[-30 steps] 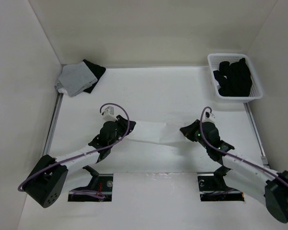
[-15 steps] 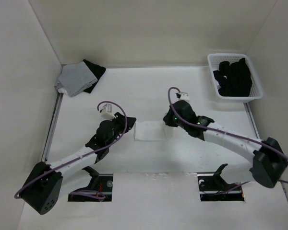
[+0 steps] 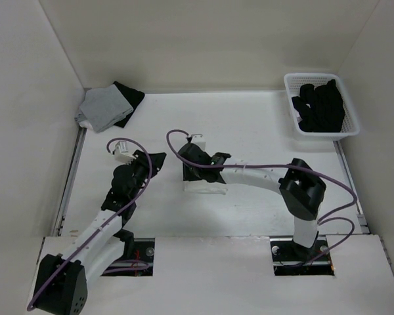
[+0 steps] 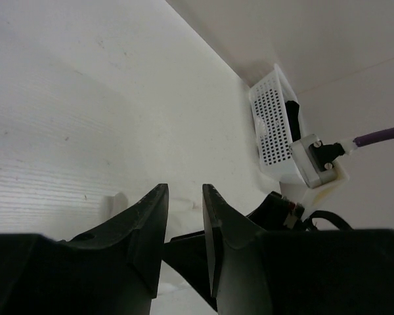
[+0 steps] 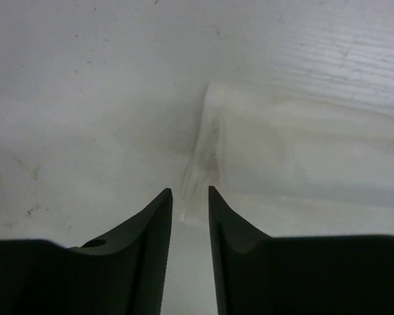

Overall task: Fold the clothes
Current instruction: Fold the tank top

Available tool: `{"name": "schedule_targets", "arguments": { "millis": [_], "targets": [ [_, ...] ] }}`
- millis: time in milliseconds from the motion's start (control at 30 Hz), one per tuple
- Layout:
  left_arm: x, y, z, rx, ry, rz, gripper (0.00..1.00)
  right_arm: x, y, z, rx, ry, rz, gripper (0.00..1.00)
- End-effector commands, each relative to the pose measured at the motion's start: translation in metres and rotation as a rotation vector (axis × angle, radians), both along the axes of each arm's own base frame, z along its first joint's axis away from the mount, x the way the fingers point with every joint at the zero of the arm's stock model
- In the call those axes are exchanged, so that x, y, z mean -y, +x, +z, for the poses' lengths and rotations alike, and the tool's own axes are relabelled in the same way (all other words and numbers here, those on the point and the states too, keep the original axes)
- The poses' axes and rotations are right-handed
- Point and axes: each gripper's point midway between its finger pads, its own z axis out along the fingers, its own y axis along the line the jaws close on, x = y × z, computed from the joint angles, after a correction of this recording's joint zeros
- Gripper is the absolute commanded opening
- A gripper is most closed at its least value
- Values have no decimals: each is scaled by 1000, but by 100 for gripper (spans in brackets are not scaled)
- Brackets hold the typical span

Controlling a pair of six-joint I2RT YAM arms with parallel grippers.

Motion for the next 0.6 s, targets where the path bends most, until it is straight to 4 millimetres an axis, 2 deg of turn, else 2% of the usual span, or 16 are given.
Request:
{"name": "schedule_targets", "arguments": {
  "millis": [0,100,167,200,300,333,433,567],
  "targets": [
    [-3,-3,2,3,-28,-17,26,-22,-8,18,10,60,0,38],
    [-2,-3,1,-3,-33,-22,26,-21,-15,37,40,128,3,45],
    [5,-4,2,-4,-33,-42,26,-10,-19,46,66,157,-6,44],
    [11,-4,2,-6,-31,-58,26,-3,-22,48,78,173,-12,39],
    [35,-8,3,-8,-23,-120,25,25,-20,36,79,204,-54,15],
    [46,-10,2,-9,-18,-146,25,31,-19,30,74,209,-54,10],
    [75,-19,-7,-18,7,-211,22,48,-7,18,82,234,-61,6],
    [99,-27,-26,-39,44,-248,18,47,7,14,78,306,-15,6]
  ]
}}
